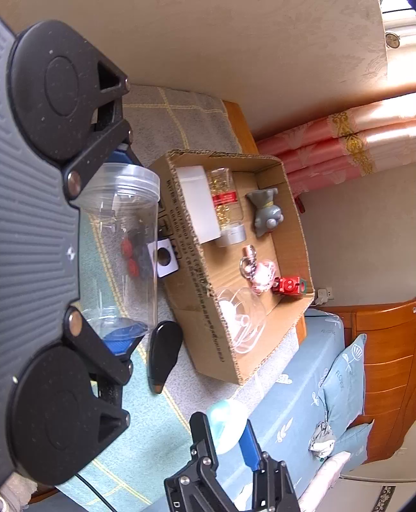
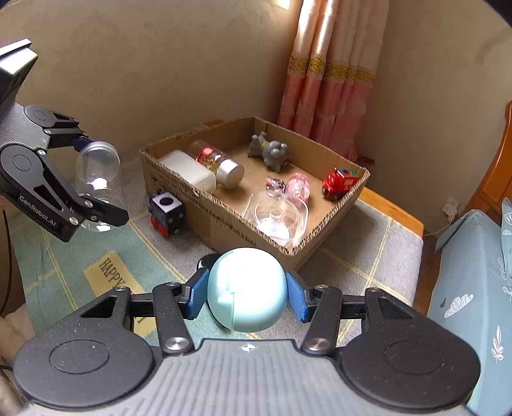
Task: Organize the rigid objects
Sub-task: 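Carry the case and jar into the box and open both tools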
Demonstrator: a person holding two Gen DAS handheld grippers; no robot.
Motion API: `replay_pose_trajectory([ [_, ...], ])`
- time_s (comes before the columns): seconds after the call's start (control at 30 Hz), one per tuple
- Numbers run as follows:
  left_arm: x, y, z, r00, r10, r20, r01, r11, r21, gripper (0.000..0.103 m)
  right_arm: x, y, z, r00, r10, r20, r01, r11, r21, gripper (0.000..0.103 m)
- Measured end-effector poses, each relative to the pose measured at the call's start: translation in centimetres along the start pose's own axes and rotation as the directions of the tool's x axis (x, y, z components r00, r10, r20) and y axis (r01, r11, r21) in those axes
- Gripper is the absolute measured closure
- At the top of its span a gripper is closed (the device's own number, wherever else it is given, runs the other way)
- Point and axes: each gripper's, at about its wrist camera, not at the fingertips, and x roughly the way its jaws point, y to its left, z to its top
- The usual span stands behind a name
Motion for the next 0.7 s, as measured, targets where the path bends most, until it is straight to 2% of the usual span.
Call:
replay_pose_trajectory([
  [0.2, -0.4, 1.3, 1.2, 1.000, 0.020, 0.024, -0.019, 1.000, -0.009, 0.011, 0.4, 0.5, 3.5, 0.997, 0.031, 0.065, -0.029, 0.999, -0.032, 0.045],
  [0.37, -0.6, 2.6, 1.6, 0.998, 0.050, 0.025, -0.049, 0.998, -0.037, 0.011, 2.4, 0.8, 6.7, 0.994, 0.070, 0.089, -0.067, 0.997, -0.035, 0.045],
  [0.53, -0.8, 3.7, 1.7, 0.998, 0.060, 0.025, -0.058, 0.996, -0.064, 0.011, 5.8, 1.3, 9.0, 0.995, 0.085, 0.059, -0.082, 0.996, -0.044, 0.045],
  [0.7, -1.0, 4.0, 2.0, 0.997, 0.066, 0.028, -0.064, 0.996, -0.063, 0.011, 8.7, 1.3, 9.6, 0.995, 0.101, 0.009, -0.101, 0.995, -0.022, 0.045],
])
